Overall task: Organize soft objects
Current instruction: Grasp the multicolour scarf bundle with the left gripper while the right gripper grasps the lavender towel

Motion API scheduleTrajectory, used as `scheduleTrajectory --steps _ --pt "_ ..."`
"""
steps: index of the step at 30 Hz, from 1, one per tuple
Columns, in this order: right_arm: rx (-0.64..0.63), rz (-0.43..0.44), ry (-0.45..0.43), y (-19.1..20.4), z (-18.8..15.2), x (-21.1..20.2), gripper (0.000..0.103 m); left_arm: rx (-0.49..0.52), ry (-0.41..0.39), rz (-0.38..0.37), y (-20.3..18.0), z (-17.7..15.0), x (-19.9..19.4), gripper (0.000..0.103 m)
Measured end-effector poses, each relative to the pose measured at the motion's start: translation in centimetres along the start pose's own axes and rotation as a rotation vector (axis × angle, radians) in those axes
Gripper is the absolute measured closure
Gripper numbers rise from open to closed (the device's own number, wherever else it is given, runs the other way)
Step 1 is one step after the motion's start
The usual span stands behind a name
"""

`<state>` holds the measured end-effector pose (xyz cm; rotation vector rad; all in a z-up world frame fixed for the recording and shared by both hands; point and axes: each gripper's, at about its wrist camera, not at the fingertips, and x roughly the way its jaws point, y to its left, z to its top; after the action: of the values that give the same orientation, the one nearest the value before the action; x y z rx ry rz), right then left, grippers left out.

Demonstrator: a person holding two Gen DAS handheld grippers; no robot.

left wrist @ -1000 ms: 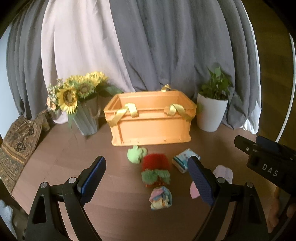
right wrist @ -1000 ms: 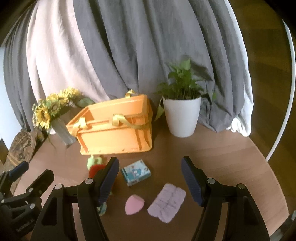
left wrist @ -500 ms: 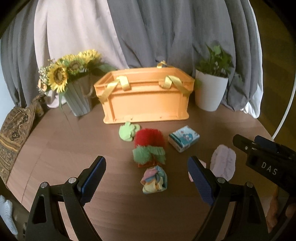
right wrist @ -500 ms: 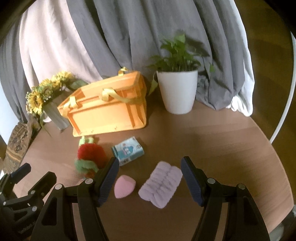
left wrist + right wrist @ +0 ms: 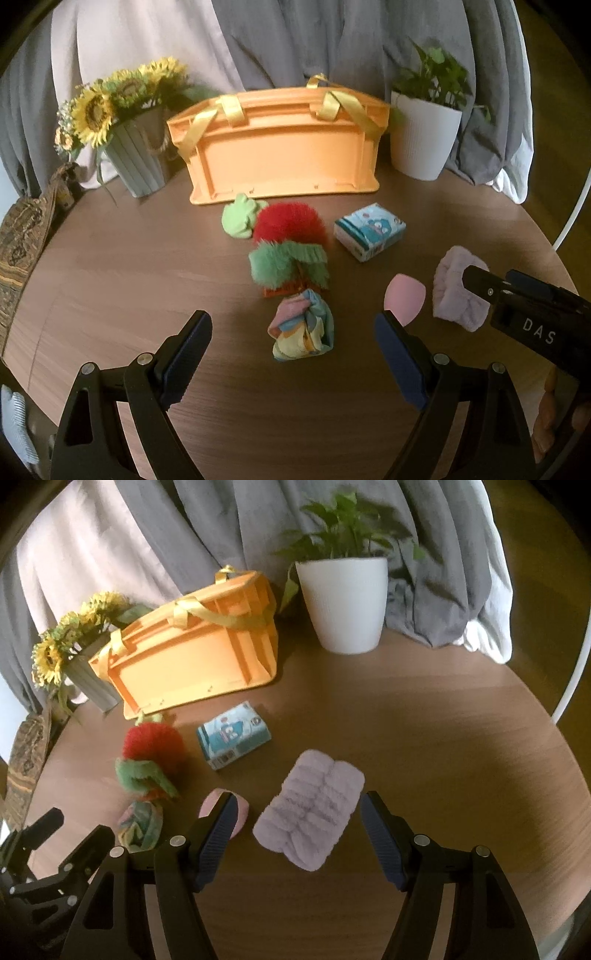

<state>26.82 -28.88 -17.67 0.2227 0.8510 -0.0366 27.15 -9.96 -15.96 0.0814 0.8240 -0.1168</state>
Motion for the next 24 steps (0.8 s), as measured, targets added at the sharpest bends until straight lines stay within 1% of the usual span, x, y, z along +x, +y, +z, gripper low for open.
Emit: scheduleTrajectory --steps 3,7,10,14,19,21,23,24 --pt "0.001 0.003 0.016 -0.1 -0.3 0.6 0.033 -0.002 0.013 -0.011 -0.1 -0.1 0.6 0.013" --pt "0.008 0.004 0.036 -0.2 -0.5 1.3 0.033 0.002 0.023 -0.008 -0.2 -0.2 1.5 0.014" --pt "0.017 0.003 0.051 -0.3 -0.6 2.0 0.033 -0.005 0.039 -0.027 -0.2 -0.3 2.2 0.019" --pt "0.032 0.008 0.068 -0.5 -0.7 2.7 0.033 -0.011 0.055 -0.031 -0.3 -0.3 3.2 0.021" --pt "0.031 0.006 0.088 -0.5 -0.8 3.5 0.033 -0.011 0.075 -0.04 -0.3 -0.5 4.2 0.027" --pt "0.028 0.007 0.095 -0.5 -0.9 3.7 0.035 -0.009 0.08 -0.04 -0.3 -0.5 4.5 0.029" --pt "0.026 0.007 0.099 -0.5 -1.0 3.9 0.042 -0.008 0.088 -0.046 -0.4 -0.6 4.7 0.032" --pt "0.025 0.011 0.101 -0.5 -1.0 3.9 0.043 -0.008 0.092 -0.051 -0.4 -0.6 4.8 0.034"
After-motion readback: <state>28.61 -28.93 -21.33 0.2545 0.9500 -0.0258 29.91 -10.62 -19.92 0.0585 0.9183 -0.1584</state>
